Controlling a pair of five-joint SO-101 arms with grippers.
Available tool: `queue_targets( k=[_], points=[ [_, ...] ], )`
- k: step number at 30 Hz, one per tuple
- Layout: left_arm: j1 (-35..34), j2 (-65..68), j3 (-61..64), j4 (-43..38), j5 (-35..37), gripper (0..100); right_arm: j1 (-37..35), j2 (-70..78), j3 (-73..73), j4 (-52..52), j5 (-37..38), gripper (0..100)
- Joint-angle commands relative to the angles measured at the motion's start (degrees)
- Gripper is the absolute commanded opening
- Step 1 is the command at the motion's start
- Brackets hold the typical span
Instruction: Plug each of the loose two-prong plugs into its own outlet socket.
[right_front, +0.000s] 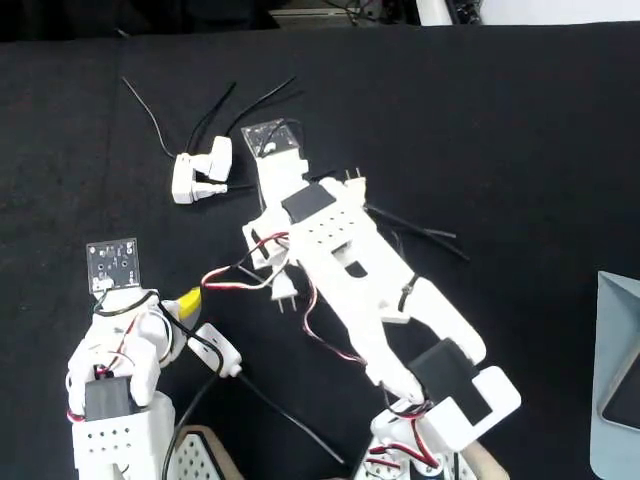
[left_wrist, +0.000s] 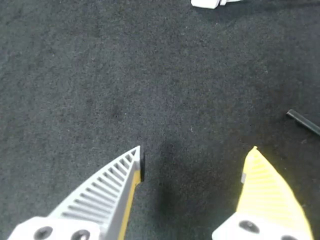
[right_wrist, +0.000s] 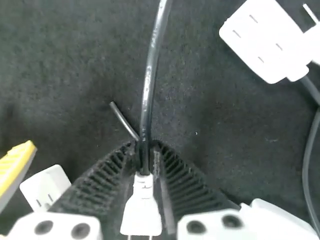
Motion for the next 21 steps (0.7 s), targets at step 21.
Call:
queue_targets(
  k=[21],
  points=[
    [0.3, -0.1, 1.1, 0.7, 0.4, 32, -9.8, 0.0, -0.3, 4.8, -4.7, 14.5]
  ],
)
